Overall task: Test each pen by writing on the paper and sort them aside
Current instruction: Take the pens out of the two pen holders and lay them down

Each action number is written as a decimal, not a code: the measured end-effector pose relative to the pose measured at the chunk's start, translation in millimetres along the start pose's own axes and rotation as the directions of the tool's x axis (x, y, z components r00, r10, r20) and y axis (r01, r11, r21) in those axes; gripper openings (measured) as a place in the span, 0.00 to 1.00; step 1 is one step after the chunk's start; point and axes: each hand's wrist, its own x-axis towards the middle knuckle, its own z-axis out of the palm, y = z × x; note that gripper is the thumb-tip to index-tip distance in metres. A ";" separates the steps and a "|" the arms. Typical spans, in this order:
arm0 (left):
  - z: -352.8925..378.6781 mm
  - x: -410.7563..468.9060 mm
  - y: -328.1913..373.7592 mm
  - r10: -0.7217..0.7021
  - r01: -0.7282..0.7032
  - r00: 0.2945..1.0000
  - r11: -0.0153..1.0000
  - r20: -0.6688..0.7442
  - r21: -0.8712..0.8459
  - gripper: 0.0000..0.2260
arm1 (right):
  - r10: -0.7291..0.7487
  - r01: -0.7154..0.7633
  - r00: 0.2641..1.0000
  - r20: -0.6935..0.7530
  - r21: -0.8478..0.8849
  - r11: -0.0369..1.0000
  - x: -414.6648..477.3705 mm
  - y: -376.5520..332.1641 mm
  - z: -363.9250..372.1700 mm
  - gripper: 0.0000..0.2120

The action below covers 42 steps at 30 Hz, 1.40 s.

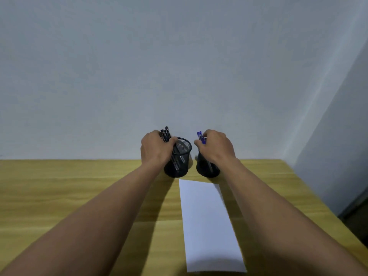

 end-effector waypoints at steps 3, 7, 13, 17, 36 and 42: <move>6.9 1.4 1.5 -0.068 0.069 0.998 0.996 0.017 -0.049 0.12 | 0.043 -0.042 0.999 -0.012 0.046 0.998 4.3 -1.3 9.7 0.15; 10.7 5.2 1.8 -0.125 0.127 0.992 0.985 0.021 -0.120 0.10 | 0.058 -0.056 0.998 -0.030 0.045 0.997 8.4 -2.6 11.0 0.12; 11.1 3.1 3.9 -0.122 0.120 0.992 0.982 -0.005 -0.142 0.08 | 0.058 -0.056 0.998 -0.026 0.065 0.996 9.7 2.9 5.6 0.11; 10.0 2.3 6.8 -0.084 0.081 0.996 0.984 -0.011 -0.159 0.07 | 0.045 -0.043 0.999 -0.022 0.073 0.996 9.5 4.2 0.1 0.10; 4.5 2.6 15.8 0.200 -0.196 0.980 0.976 0.026 -0.097 0.19 | -0.057 0.062 0.996 -0.074 0.074 0.995 5.4 16.3 -9.3 0.16; 0.7 4.8 16.3 0.247 -0.244 0.967 0.969 0.058 -0.042 0.21 | -0.057 0.065 0.994 -0.093 0.091 0.994 4.1 17.6 -15.3 0.17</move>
